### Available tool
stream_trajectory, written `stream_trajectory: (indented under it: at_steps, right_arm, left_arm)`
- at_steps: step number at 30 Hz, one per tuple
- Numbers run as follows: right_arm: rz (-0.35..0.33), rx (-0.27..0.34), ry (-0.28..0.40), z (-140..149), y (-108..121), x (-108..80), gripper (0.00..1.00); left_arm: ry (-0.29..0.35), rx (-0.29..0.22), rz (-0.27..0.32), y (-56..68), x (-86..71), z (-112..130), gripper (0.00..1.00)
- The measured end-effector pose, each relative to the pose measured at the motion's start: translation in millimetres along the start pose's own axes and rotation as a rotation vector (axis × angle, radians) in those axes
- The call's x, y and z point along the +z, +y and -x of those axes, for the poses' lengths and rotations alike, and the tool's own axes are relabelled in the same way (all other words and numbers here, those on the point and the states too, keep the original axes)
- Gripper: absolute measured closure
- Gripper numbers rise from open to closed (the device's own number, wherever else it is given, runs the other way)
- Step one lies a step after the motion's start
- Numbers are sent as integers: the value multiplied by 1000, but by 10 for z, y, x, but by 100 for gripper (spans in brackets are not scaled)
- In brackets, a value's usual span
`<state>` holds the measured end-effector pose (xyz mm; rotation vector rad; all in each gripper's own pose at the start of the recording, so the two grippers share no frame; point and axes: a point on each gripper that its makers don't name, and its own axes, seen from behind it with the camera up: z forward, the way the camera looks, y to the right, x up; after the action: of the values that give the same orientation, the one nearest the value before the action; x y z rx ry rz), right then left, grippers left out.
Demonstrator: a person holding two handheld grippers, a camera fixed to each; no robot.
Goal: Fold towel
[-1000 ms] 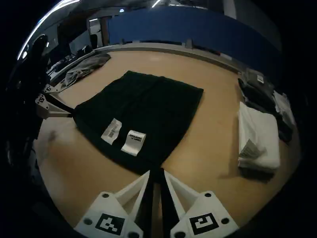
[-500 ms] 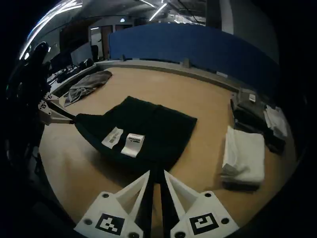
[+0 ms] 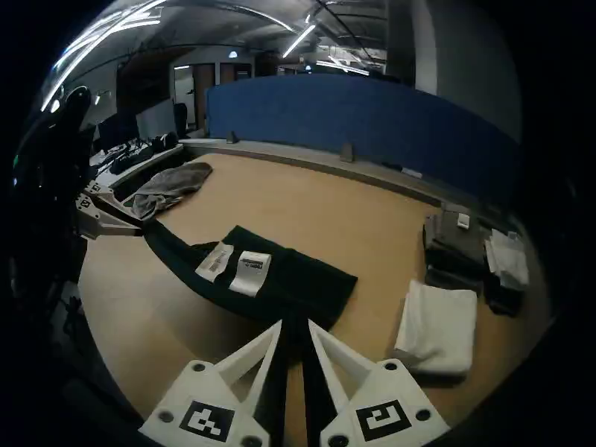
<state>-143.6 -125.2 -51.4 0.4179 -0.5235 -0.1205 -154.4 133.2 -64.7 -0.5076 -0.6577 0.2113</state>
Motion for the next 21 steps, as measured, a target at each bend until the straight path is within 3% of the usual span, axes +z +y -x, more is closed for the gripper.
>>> stream_trajectory:
  at_steps: [8,21]
  right_arm:
    - [0,7,-1,12,3,-10,90]
    - [3,3,-8,25,70,88,90]
  left_arm:
    - [1,-11,1,22,-30,-15,89]
    - [-3,-36,-4,-9,100,-53,89]
